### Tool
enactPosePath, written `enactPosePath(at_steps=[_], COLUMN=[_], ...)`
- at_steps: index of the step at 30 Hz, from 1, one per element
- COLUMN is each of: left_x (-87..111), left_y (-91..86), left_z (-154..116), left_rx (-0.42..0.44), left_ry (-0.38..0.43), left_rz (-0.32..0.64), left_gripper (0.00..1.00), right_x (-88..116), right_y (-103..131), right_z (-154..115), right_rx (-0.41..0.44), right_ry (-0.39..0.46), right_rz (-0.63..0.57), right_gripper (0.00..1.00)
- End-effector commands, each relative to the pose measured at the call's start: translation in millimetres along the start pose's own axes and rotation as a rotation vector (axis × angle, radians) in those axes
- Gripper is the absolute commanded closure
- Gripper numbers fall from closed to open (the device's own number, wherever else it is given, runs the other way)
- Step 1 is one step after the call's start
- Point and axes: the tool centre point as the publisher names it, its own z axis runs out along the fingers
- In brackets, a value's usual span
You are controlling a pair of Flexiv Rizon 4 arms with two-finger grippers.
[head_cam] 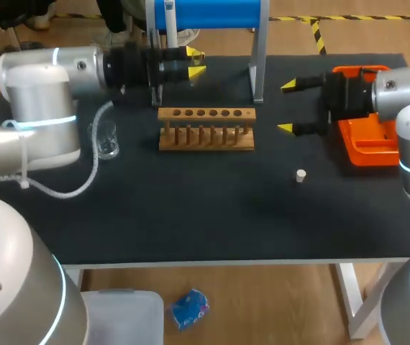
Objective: Invert the test tube, pick up the pipette, mount the tip to pipette, aspirate from beaker and dispense into the tube, eject the tip, return the pipette, and cap with the stopper.
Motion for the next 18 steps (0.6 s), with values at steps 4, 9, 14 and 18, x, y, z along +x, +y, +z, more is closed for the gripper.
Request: enactPosePath(at_steps=[4,9,14,18], left_x=[-8.0,-8.0,-8.0,-14.2], left_y=[0.0,0.0,0.0,-1.0], left_z=[2.2,2.2,2.2,0.5], left_rx=[0.037,0.037,0.037,-0.018], left_ry=[0.029,0.029,0.029,0.01], left_rz=[-0.28,-0.28,-0.28,-0.356], left_gripper=[1.0,1.0,1.0,1.0], right_x=[0.6,0.6,0.6,0.6], right_y=[-0.6,-0.6,-0.6,-0.6], right_z=[-0.3,-0.3,-0.3,-0.3], right_rx=[-0.001,-0.001,-0.001,-0.001], right_ry=[-0.001,-0.001,-0.001,-0.001], right_rz=[-0.001,-0.001,-0.001,-0.001], right_gripper=[0.0,0.0,0.0,0.0])
